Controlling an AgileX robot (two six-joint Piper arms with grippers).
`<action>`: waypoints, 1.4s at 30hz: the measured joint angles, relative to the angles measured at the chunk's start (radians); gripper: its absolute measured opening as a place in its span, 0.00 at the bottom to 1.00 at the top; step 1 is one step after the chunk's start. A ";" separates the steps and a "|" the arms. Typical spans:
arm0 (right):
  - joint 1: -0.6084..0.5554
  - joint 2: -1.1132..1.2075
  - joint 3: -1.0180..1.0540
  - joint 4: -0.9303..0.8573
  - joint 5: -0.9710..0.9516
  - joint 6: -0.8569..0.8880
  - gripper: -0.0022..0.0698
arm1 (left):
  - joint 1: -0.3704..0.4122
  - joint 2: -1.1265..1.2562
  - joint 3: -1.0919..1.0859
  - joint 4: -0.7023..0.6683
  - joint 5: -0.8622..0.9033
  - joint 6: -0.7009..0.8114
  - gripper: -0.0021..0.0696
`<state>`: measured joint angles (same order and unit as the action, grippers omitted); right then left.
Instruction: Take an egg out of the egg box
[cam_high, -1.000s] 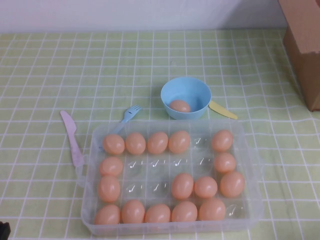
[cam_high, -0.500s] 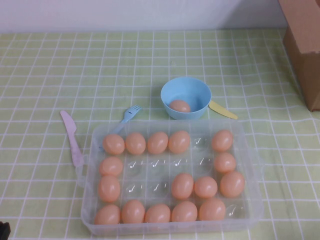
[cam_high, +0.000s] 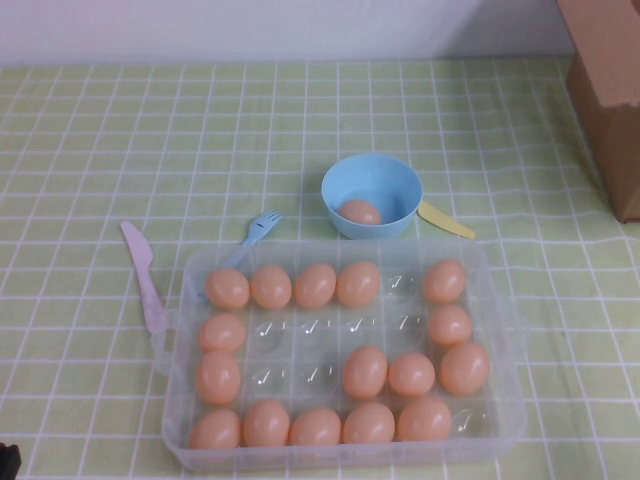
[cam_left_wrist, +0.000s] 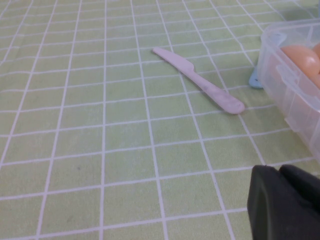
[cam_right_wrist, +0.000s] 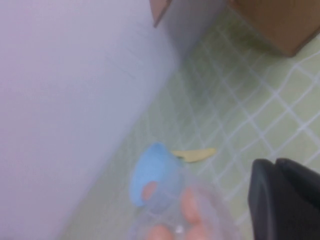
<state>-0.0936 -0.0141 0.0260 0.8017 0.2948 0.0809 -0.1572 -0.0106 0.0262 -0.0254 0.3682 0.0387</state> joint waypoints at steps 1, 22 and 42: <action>0.000 0.000 0.000 0.111 -0.009 0.000 0.01 | 0.000 0.000 0.000 0.000 0.000 0.000 0.02; 0.000 0.089 -0.177 0.058 0.235 -0.240 0.01 | 0.000 0.000 0.000 0.000 0.000 0.000 0.02; 0.141 1.042 -0.913 -0.365 0.889 -0.595 0.01 | 0.000 0.000 0.000 0.000 0.000 0.000 0.02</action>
<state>0.0469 1.0275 -0.8873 0.4365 1.1839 -0.5137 -0.1572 -0.0106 0.0262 -0.0254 0.3682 0.0387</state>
